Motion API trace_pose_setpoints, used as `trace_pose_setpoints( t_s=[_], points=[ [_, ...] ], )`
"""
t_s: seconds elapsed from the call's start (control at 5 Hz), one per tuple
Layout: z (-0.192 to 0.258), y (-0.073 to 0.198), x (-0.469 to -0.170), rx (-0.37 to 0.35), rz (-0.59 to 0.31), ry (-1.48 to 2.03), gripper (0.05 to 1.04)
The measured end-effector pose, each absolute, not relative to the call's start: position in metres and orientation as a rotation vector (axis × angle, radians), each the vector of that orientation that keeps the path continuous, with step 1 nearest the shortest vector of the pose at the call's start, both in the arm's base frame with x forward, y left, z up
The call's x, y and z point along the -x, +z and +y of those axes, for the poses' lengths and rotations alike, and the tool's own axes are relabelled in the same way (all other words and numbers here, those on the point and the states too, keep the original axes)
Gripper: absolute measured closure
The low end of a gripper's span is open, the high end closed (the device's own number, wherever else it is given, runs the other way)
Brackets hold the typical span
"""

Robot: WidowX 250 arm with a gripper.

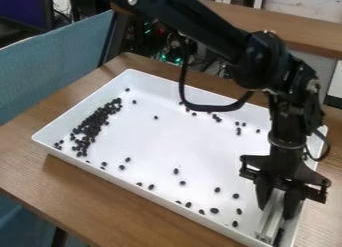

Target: Sweep into pile

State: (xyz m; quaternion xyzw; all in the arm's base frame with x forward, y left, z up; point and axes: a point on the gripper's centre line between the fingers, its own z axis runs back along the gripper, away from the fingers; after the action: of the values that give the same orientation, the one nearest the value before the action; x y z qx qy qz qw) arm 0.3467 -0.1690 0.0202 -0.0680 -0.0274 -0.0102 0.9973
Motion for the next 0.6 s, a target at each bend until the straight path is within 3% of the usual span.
trace_pose_setpoints(
  t_s=[0.4, 0.6],
  points=[
    [-0.149, 0.012, -0.346, 0.116, -0.031, -0.022, 0.692],
    [-0.104, 0.010, -0.346, 0.104, -0.012, -0.019, 0.692]
  ],
)
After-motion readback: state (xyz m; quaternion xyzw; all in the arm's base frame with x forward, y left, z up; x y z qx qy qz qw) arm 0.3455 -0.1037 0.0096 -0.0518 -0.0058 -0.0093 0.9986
